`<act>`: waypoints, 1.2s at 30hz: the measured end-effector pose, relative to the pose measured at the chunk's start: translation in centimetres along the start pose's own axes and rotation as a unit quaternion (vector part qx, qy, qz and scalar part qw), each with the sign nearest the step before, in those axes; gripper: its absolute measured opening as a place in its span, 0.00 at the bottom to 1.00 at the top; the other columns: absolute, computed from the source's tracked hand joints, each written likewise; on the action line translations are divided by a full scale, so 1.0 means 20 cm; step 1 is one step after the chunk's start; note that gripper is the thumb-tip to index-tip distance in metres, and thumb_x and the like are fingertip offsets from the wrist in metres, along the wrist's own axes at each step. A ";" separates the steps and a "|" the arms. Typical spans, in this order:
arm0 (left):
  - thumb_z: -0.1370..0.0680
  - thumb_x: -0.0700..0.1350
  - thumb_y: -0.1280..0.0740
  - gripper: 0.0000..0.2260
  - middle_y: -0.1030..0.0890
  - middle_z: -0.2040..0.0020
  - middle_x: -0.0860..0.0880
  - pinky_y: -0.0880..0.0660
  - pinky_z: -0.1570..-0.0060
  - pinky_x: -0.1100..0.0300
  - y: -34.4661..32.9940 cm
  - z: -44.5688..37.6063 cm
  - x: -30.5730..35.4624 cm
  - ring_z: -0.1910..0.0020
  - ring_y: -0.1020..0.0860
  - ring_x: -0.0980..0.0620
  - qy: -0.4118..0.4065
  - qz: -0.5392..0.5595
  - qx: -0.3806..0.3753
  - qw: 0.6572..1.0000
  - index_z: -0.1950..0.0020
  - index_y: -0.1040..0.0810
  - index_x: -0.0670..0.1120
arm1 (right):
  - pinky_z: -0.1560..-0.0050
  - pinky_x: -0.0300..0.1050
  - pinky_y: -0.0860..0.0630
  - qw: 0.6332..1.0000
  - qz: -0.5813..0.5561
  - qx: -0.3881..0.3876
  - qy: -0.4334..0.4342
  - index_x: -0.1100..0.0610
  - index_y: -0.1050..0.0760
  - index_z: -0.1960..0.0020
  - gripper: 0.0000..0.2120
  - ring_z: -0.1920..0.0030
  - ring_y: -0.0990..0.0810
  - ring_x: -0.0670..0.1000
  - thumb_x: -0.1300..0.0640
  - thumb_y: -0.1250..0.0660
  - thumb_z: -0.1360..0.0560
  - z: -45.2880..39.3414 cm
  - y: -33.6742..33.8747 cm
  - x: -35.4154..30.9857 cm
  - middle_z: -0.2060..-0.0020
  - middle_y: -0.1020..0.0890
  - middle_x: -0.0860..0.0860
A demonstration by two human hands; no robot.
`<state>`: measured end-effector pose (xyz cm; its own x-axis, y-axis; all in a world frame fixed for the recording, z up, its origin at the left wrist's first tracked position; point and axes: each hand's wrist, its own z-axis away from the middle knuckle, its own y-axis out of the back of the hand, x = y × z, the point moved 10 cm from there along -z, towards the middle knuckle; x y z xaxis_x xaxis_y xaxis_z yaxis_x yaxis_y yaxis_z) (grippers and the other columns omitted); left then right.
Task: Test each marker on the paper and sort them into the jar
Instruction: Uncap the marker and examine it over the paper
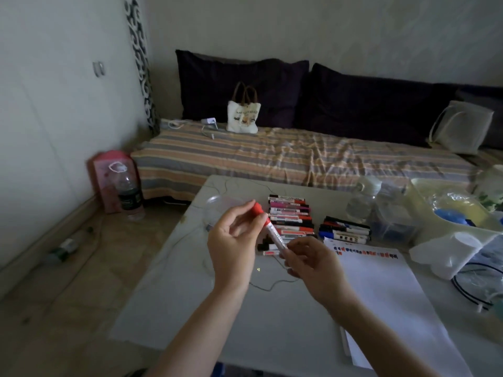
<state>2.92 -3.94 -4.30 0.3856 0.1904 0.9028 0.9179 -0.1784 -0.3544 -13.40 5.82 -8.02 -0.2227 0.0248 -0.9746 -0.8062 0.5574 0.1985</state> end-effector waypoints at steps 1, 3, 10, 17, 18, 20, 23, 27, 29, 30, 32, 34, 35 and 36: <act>0.30 0.35 0.25 0.11 0.14 0.56 0.51 0.20 0.51 0.59 0.04 -0.03 0.04 0.53 0.16 0.53 -0.007 -0.005 0.010 1.000 0.52 0.17 0.49 | 0.56 0.48 0.17 1.000 0.019 0.000 0.017 0.55 0.21 0.53 0.04 0.60 0.16 0.52 0.62 0.28 0.27 -0.02 -0.04 -0.04 0.61 0.15 0.51; 0.30 0.34 0.24 0.10 0.14 0.58 0.52 0.20 0.51 0.59 0.11 -0.11 0.10 0.55 0.16 0.55 -0.018 -0.012 0.030 0.999 0.54 0.17 0.47 | 0.56 0.45 0.18 0.998 0.039 0.002 0.045 0.52 0.20 0.53 0.04 0.60 0.16 0.48 0.60 0.28 0.26 -0.07 -0.12 -0.12 0.61 0.15 0.48; 0.30 0.35 0.25 0.12 0.16 0.59 0.53 0.20 0.51 0.57 0.28 -0.35 0.30 0.57 0.16 0.55 -0.114 -0.077 0.092 0.986 0.59 0.20 0.52 | 0.61 0.28 0.28 0.992 0.088 0.066 0.055 0.49 0.21 0.48 0.05 0.57 0.19 0.37 0.53 0.32 0.23 -0.14 -0.08 -0.23 0.55 0.18 0.40; 0.30 0.38 0.24 0.06 0.19 0.64 0.56 0.25 0.58 0.67 0.20 -0.36 0.26 0.62 0.20 0.62 -0.178 -0.291 0.040 0.939 0.59 0.20 0.45 | 0.62 0.33 0.29 0.987 0.140 0.078 0.023 0.48 0.22 0.50 0.04 0.59 0.20 0.41 0.56 0.33 0.23 -0.08 0.08 0.00 0.57 0.17 0.44; 0.30 0.40 0.24 0.06 0.18 0.63 0.56 0.24 0.58 0.65 0.19 -0.35 0.22 0.62 0.19 0.61 -0.167 -0.324 0.027 0.931 0.59 0.20 0.46 | 0.62 0.34 0.29 0.986 0.145 0.074 0.018 0.48 0.22 0.50 0.05 0.58 0.19 0.42 0.57 0.33 0.23 -0.07 0.09 0.04 0.57 0.17 0.44; 0.30 0.42 0.24 0.06 0.18 0.62 0.56 0.24 0.55 0.63 0.16 -0.33 0.13 0.61 0.19 0.60 -0.148 -0.381 0.004 0.912 0.59 0.20 0.49 | 0.62 0.34 0.28 0.986 0.157 0.063 0.007 0.48 0.23 0.50 0.05 0.56 0.19 0.44 0.58 0.33 0.22 -0.07 0.10 0.10 0.57 0.17 0.45; 0.29 0.48 0.25 0.06 0.19 0.65 0.59 0.30 0.40 0.48 0.11 -0.33 0.06 0.60 0.20 0.59 -0.140 -0.478 -0.021 0.867 0.61 0.21 0.53 | 0.62 0.35 0.26 0.984 0.167 0.059 -0.012 0.49 0.22 0.51 0.05 0.57 0.18 0.45 0.59 0.33 0.22 -0.09 0.13 0.19 0.59 0.17 0.46; 0.28 0.50 0.26 0.05 0.18 0.62 0.57 0.30 0.44 0.49 -0.04 -0.27 0.14 0.59 0.22 0.54 -0.240 -0.504 -0.038 0.829 0.59 0.20 0.52 | 0.63 0.34 0.27 0.983 0.169 0.059 -0.030 0.50 0.22 0.50 0.05 0.56 0.18 0.46 0.59 0.33 0.22 -0.16 0.17 0.28 0.59 0.17 0.47; 0.27 0.46 0.27 0.03 0.19 0.61 0.55 0.31 0.52 0.58 -0.20 -0.14 0.15 0.59 0.25 0.55 -0.309 -0.475 -0.100 0.818 0.58 0.20 0.49 | 0.65 0.33 0.29 0.981 0.184 0.058 -0.036 0.50 0.22 0.51 0.05 0.59 0.18 0.47 0.59 0.33 0.22 -0.20 0.19 0.32 0.59 0.17 0.47; 0.26 0.44 0.28 0.03 0.20 0.61 0.55 0.32 0.55 0.61 -0.26 -0.08 0.10 0.59 0.26 0.56 -0.316 -0.464 -0.142 0.816 0.58 0.20 0.48 | 0.67 0.32 0.30 0.978 0.199 0.056 -0.040 0.50 0.22 0.51 0.05 0.61 0.19 0.46 0.59 0.33 0.22 -0.22 0.20 0.34 0.59 0.17 0.47; 0.25 0.43 0.29 0.01 0.20 0.59 0.55 0.31 0.55 0.64 -0.33 0.01 -0.10 0.59 0.25 0.58 -0.277 -0.463 -0.217 0.814 0.56 0.20 0.48 | 0.69 0.30 0.32 0.968 0.242 0.049 -0.046 0.51 0.21 0.50 0.05 0.64 0.22 0.42 0.59 0.33 0.23 -0.25 0.21 0.39 0.60 0.18 0.47; 0.24 0.44 0.31 0.04 0.18 0.51 0.54 0.30 0.49 0.66 -0.32 0.07 -0.38 0.53 0.22 0.56 -0.197 -0.478 -0.271 0.812 0.50 0.19 0.48 | 0.68 0.26 0.31 0.955 0.293 0.038 -0.039 0.51 0.21 0.49 0.05 0.62 0.23 0.39 0.60 0.33 0.23 -0.29 0.22 0.44 0.58 0.18 0.46; 0.23 0.45 0.32 0.06 0.18 0.47 0.53 0.31 0.48 0.67 -0.29 0.09 -0.50 0.48 0.22 0.55 -0.165 -0.488 -0.288 0.807 0.47 0.19 0.48 | 0.66 0.25 0.30 0.948 0.316 0.034 -0.031 0.51 0.21 0.48 0.06 0.60 0.22 0.40 0.59 0.33 0.23 -0.31 0.22 0.45 0.56 0.17 0.47; 0.23 0.45 0.32 0.08 0.19 0.45 0.53 0.32 0.48 0.67 -0.26 0.10 -0.60 0.45 0.23 0.54 -0.143 -0.498 -0.296 0.802 0.44 0.20 0.48 | 0.61 0.27 0.30 0.939 0.341 0.031 -0.019 0.52 0.21 0.47 0.06 0.57 0.21 0.42 0.58 0.32 0.23 -0.32 0.22 0.47 0.53 0.17 0.47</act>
<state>-6.26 -3.28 -13.75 -0.4290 0.7217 0.5433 0.6105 -0.2117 0.7632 -22.60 3.18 -15.55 -0.6552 0.4218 -0.6268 -0.4494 0.4494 0.7721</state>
